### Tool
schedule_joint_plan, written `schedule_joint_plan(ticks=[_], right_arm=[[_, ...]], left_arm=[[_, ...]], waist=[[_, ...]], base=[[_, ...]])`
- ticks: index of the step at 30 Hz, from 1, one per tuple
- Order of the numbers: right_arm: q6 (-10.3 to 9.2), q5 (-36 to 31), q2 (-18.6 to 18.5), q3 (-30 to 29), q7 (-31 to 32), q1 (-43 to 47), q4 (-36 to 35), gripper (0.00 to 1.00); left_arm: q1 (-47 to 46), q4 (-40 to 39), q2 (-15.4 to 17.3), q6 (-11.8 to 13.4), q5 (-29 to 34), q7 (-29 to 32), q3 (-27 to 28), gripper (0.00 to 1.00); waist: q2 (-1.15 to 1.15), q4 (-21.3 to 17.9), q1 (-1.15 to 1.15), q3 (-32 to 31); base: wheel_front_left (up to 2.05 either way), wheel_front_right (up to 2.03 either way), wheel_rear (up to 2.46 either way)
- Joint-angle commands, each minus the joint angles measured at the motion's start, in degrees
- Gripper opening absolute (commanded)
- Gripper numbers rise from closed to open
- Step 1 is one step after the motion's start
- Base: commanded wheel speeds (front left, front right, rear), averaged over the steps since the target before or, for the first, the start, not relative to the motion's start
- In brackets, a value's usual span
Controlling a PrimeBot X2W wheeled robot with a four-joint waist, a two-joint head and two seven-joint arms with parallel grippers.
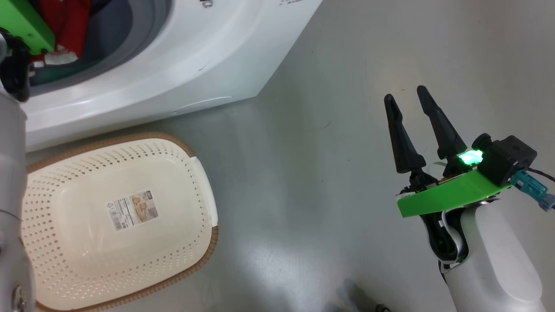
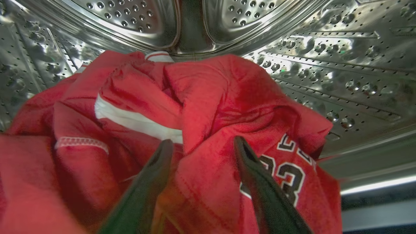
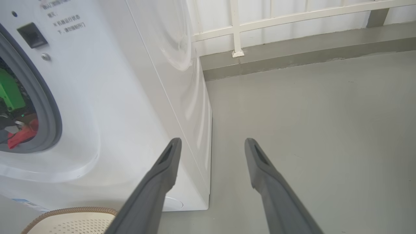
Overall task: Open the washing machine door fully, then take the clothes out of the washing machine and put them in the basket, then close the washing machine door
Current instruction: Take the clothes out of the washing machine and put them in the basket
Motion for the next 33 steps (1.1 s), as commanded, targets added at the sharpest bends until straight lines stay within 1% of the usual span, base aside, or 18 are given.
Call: schedule_joint_plan(ticks=[1,5,11,16,17,18,19,31,33], right_arm=[[0.09,-0.05,0.38,0.82,-0.68,0.17,-1.36,1.00],[0.09,-0.23,0.72,0.90,-0.68,0.04,-1.29,1.00],[0.09,-0.22,0.87,0.73,-0.68,-0.16,-0.95,1.00],[0.09,-0.16,0.94,0.92,-0.68,-0.11,-0.61,1.00],[0.09,-0.13,0.95,1.03,-0.68,-0.14,-0.51,1.00],[0.09,-0.11,0.95,1.11,-0.68,-0.17,-0.42,1.00],[0.09,-0.09,0.96,1.19,-0.68,-0.19,-0.34,1.00],[0.09,0.15,0.40,1.25,-0.68,0.25,0.09,1.00],[0.09,0.14,0.32,1.20,-0.68,0.39,0.21,1.00]], left_arm=[[-1.34,-0.60,2.37,-0.05,-0.23,0.22,0.11,1.00],[-2.14,2.09,2.25,0.26,-0.09,1.19,-0.52,1.00],[-2.34,5.37,1.88,0.35,-0.05,4.59,-1.55,1.00],[-1.87,6.64,1.58,0.17,0.02,7.56,-2.49,1.00],[-1.84,6.76,1.59,0.15,-0.01,7.78,-2.60,0.63],[-1.83,6.84,1.57,0.17,-0.03,7.86,-2.71,0.43],[-1.87,6.86,1.56,0.14,-0.01,7.57,-2.82,0.00],[-1.74,6.44,0.63,-0.69,0.08,1.20,-4.22,0.00],[-1.33,6.30,0.14,-1.10,-0.15,-0.66,-4.48,0.00]], waist=[[0.00,-0.13,0.00,0.24],[0.00,-0.29,0.00,0.57],[0.00,-0.40,0.00,0.46],[0.00,-0.40,0.00,-0.17],[0.00,-0.42,0.00,-0.33],[0.00,-0.44,0.00,-0.47],[0.00,-0.46,0.00,-0.60],[0.00,-0.21,0.00,-2.56],[0.00,0.02,0.00,-3.53]], base=[[0.00,0.00,0.00],[0.00,0.00,0.00],[0.00,0.00,0.00],[0.00,0.00,0.00],[0.00,0.00,0.00],[0.00,0.00,0.00],[0.00,0.00,0.00],[0.00,0.00,0.00],[0.00,0.00,0.00]])
